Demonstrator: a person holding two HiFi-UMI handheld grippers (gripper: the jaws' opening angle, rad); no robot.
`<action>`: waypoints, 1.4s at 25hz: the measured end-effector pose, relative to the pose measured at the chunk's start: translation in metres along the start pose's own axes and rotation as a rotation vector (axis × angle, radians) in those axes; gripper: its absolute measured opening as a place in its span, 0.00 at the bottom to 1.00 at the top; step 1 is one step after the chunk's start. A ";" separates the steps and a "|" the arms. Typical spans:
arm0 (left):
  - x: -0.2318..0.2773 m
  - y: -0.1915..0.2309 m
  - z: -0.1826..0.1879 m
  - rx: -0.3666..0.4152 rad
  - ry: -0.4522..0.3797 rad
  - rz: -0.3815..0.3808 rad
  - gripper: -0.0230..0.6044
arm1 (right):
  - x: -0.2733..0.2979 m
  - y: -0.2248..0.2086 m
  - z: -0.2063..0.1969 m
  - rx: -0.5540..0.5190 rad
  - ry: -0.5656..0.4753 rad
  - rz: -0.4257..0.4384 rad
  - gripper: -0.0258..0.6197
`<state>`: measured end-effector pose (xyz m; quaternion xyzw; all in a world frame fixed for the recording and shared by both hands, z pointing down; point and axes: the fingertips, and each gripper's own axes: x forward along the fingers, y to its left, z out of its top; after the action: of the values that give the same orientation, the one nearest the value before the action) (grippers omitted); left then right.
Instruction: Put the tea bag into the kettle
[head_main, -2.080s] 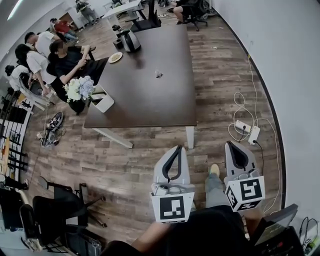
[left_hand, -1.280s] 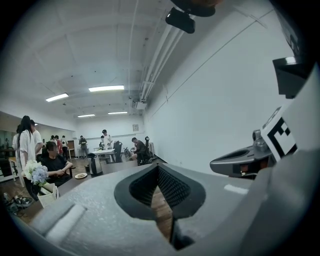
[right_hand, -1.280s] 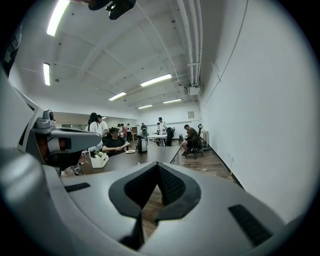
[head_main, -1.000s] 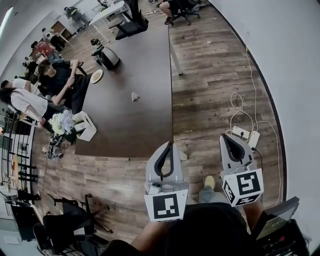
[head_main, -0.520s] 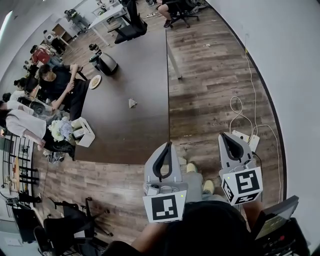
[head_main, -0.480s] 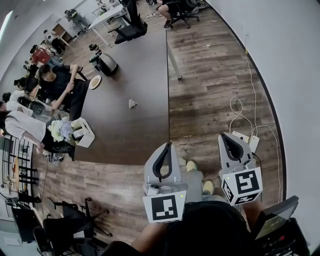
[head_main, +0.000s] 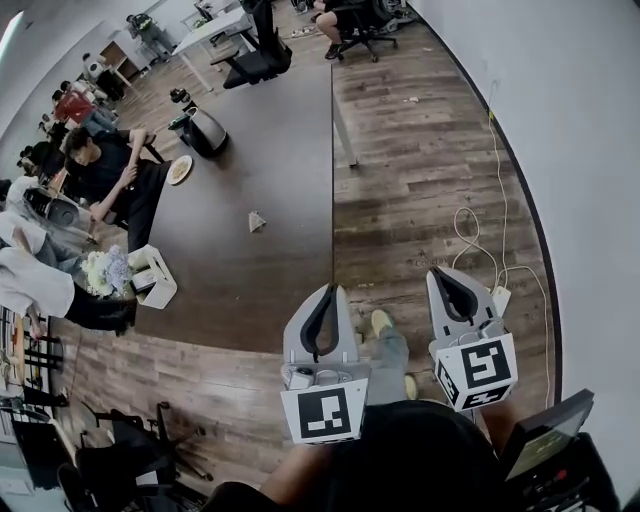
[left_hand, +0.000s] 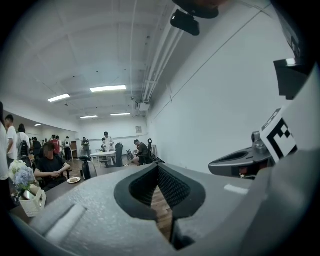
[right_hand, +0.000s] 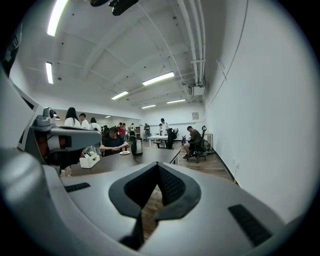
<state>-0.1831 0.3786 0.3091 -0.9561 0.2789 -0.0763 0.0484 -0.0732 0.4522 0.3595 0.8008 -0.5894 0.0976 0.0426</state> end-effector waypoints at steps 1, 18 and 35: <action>0.008 0.003 -0.001 -0.002 0.001 0.001 0.04 | 0.009 -0.002 0.002 -0.005 0.001 0.004 0.04; 0.153 0.059 0.006 -0.013 0.029 0.057 0.04 | 0.157 -0.055 0.027 -0.010 0.049 0.061 0.04; 0.214 0.132 -0.006 -0.022 0.067 0.194 0.04 | 0.269 -0.042 0.039 0.002 0.060 0.200 0.04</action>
<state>-0.0748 0.1515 0.3224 -0.9220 0.3723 -0.1001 0.0358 0.0480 0.2057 0.3787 0.7346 -0.6648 0.1259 0.0497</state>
